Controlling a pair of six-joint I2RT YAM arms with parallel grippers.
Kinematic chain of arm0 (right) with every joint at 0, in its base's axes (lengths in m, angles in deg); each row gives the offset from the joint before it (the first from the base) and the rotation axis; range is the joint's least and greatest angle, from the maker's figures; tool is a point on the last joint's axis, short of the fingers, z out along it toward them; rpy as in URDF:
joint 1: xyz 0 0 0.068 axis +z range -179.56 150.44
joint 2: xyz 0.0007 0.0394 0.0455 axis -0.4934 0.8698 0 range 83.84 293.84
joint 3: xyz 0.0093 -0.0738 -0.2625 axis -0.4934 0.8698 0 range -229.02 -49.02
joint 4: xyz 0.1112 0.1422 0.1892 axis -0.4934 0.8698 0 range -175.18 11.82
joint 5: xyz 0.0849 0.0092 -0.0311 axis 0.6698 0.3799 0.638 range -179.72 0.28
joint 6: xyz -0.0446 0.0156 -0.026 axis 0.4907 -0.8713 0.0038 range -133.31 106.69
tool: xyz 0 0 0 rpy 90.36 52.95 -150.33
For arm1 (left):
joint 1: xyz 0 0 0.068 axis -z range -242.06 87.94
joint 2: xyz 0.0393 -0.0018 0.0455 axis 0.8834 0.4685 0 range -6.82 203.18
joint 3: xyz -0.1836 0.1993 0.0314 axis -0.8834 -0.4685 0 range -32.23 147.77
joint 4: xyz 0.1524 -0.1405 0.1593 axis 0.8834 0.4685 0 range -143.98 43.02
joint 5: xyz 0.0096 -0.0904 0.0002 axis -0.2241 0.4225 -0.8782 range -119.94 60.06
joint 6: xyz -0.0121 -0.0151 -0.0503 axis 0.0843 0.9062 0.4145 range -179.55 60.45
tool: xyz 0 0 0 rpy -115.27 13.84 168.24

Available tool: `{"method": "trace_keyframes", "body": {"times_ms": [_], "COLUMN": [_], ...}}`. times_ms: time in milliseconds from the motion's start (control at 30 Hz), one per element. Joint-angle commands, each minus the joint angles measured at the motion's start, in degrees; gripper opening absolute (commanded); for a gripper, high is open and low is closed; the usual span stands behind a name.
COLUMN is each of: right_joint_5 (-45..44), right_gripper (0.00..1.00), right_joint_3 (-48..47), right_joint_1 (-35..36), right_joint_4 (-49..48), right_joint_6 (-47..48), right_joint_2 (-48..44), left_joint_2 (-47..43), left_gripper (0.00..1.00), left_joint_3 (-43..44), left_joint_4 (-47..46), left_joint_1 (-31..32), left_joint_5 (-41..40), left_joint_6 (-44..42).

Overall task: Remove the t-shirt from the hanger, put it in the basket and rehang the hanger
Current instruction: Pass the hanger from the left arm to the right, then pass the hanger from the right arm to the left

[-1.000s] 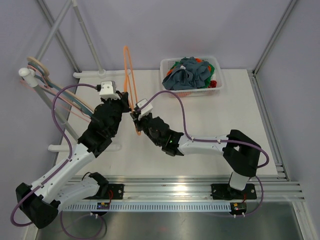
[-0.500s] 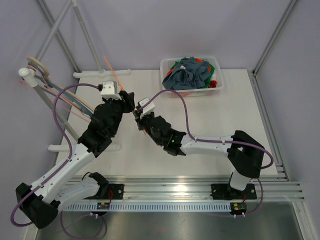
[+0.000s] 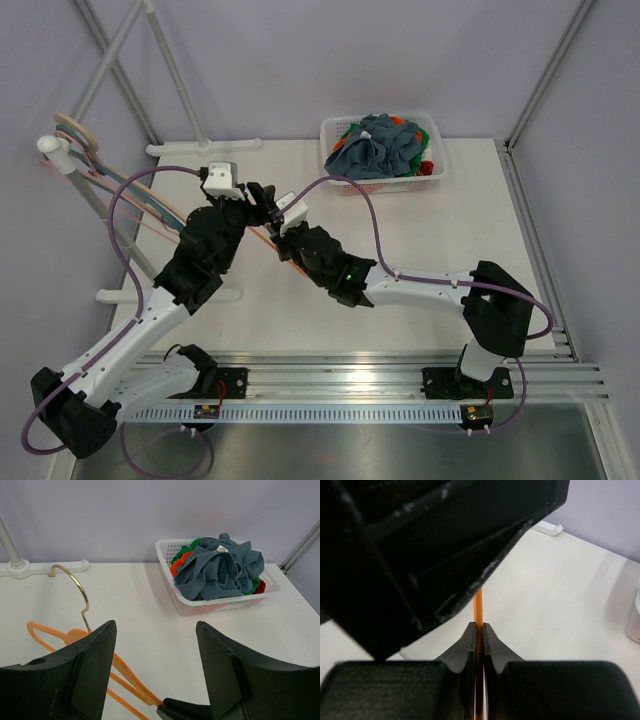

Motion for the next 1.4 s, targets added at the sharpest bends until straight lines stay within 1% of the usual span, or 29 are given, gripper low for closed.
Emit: {"method": "trace_keyframes", "body": {"times_ms": [0, 100, 167, 233, 300, 333, 400, 467, 500, 533, 600, 733, 833, 867, 900, 933, 1033, 1167, 1300, 1367], "right_joint_5": [1.87, 2.75, 3.45, 5.38, 8.71, 9.78, 13.19, 14.53, 15.58, 15.76, 16.12, 15.41, 16.03, 15.77, 15.59, 15.41, 13.92, 12.95, 12.16, 11.81], "right_gripper": [0.00, 0.00, 0.00, 0.00, 0.00, 0.00, 0.00, 0.00, 0.00, 0.00, 0.00, 0.00, 0.00, 0.00, 0.00, 0.00, 0.00, 0.00, 0.00, 0.00], "right_joint_3": [-1.44, 0.13, 1.46, 4.70, 8.38, 9.19, 11.55, 12.97, 15.15, 16.65, 20.34, 24.04, 27.12, 28.00, 29.40, 29.85, 30.55, 30.29, 29.94, 29.76], "right_joint_1": [-2.63, -4.21, -5.00, -6.76, -8.43, -9.65, -10.37, -10.54, -10.54, -10.54, -10.63, -10.55, -10.54, -10.63, -10.55, -10.54, -10.55, -10.54, -10.54, -10.54], "right_joint_4": [0.31, 0.75, 0.31, -1.26, -3.11, -3.55, -4.43, -5.31, -5.75, -8.89, -12.16, -16.39, -19.02, -19.64, -20.43, -20.43, -20.35, -20.87, -21.49, -21.58], "right_joint_6": [-2.36, -3.23, -3.76, -4.73, -6.57, -7.01, -6.84, -6.14, -5.36, -5.17, -4.30, -2.63, -1.39, -0.96, -0.95, -0.95, 0.98, 1.07, 1.07, 1.07], "right_joint_2": [-3.69, -4.83, -5.54, -6.77, -7.73, -7.83, -8.61, -9.05, -9.58, -9.76, -10.28, -11.51, -14.50, -16.07, -16.70, -17.14, -17.85, -16.71, -15.74, -15.47], "left_joint_2": [-1.47, -1.90, -2.17, -2.43, -2.96, -3.22, -3.75, -3.84, -3.84, -3.49, -2.44, 2.12, 5.02, 5.99, 6.87, 8.88, 11.36, 13.12, 14.79, 15.41], "left_gripper": [0.68, 0.69, 0.73, 0.80, 0.84, 0.87, 0.90, 0.94, 0.95, 0.96, 0.99, 0.99, 0.98, 0.97, 0.92, 0.90, 0.82, 0.81, 0.84, 0.83], "left_joint_3": [2.66, 2.75, 3.63, 4.77, 5.30, 5.39, 5.57, 5.83, 5.92, 6.09, 7.49, 10.13, 12.24, 13.20, 14.69, 15.66, 17.95, 18.40, 19.36, 20.15], "left_joint_4": [-1.77, -1.51, -0.46, 0.60, 1.65, 1.74, 2.18, 2.53, 2.71, 2.89, 4.20, 8.33, 12.01, 13.07, 14.13, 16.31, 18.97, 19.41, 20.73, 21.69], "left_joint_1": [0.75, 0.66, 0.66, 0.66, 0.66, 0.66, 0.66, 0.66, 0.66, 0.66, 0.66, 0.66, 0.66, 0.66, 0.66, 0.75, 0.75, 1.01, 1.36, 1.36], "left_joint_5": [2.87, 2.69, 2.86, 3.12, 3.48, 3.83, 4.27, 5.32, 5.67, 6.55, 7.78, 10.94, 12.35, 12.70, 13.75, 14.37, 15.60, 15.17, 12.80, 12.27], "left_joint_6": [-0.37, -0.81, -1.51, -2.21, -2.91, -3.26, -3.71, -4.32, -4.58, -5.20, -5.81, -6.34, -7.04, -7.13, -7.31, -7.66, -8.10, -8.10, -7.49, -7.40]}}
